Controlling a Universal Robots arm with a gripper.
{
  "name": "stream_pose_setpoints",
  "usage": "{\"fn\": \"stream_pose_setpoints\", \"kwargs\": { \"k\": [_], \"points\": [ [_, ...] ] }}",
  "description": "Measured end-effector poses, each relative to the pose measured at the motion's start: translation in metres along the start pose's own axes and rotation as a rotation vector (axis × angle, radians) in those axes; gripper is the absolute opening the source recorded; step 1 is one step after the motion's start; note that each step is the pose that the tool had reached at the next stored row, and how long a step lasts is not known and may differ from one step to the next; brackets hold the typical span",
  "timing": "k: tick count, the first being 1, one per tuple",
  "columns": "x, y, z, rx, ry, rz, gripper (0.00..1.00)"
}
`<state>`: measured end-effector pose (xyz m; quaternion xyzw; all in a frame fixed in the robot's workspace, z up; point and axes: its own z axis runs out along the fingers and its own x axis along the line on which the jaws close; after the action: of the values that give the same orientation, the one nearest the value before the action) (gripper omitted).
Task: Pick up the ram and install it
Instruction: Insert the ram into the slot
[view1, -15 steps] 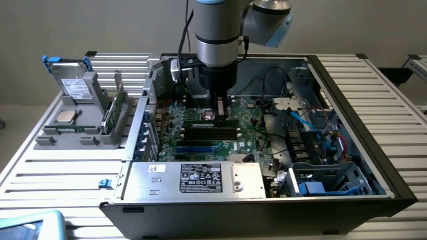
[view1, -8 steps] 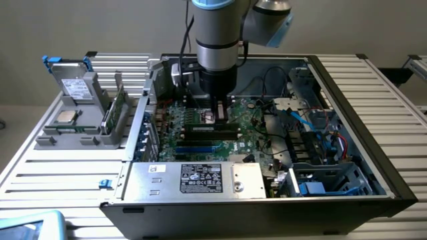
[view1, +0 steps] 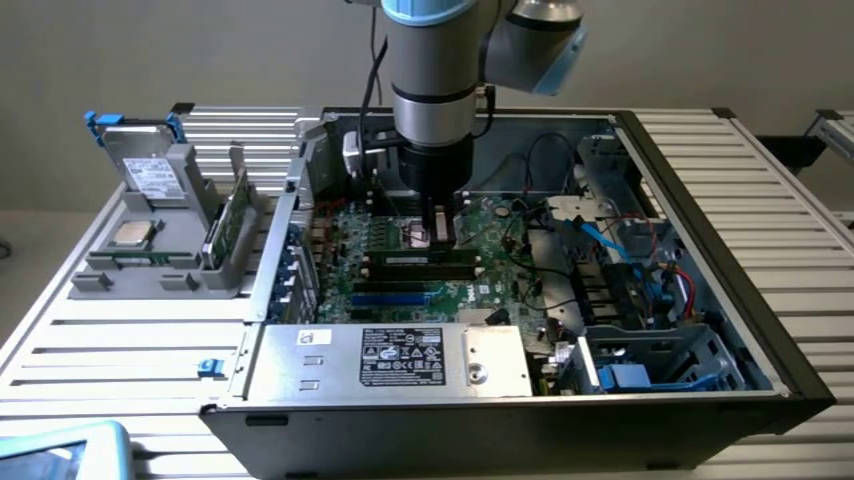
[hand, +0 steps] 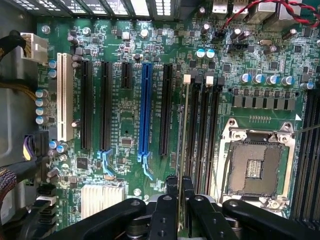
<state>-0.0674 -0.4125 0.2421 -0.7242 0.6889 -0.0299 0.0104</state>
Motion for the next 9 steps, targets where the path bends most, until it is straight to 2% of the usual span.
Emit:
{"fn": "stream_pose_setpoints", "kwargs": {
  "k": [5, 9],
  "points": [
    [-0.0001, 0.0007, 0.0006, 0.0007, -0.0011, 0.000, 0.15],
    [-0.0001, 0.0013, 0.0012, 0.0026, -0.0045, 0.000, 0.15]
  ]
}}
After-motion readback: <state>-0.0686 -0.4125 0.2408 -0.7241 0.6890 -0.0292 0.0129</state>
